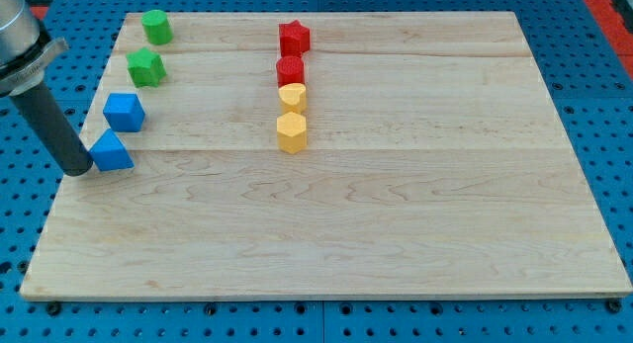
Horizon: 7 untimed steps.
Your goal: Push the green circle downwards
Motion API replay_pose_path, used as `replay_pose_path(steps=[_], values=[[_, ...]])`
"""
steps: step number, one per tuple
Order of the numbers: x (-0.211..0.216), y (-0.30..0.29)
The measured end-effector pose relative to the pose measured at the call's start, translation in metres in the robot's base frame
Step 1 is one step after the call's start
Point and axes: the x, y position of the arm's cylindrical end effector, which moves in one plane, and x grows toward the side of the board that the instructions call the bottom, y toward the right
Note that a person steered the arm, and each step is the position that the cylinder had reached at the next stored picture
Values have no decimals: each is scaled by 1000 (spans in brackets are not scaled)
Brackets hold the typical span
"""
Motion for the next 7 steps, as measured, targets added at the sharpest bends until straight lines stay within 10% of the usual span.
replay_pose_path(steps=[7], values=[[29, -35]])
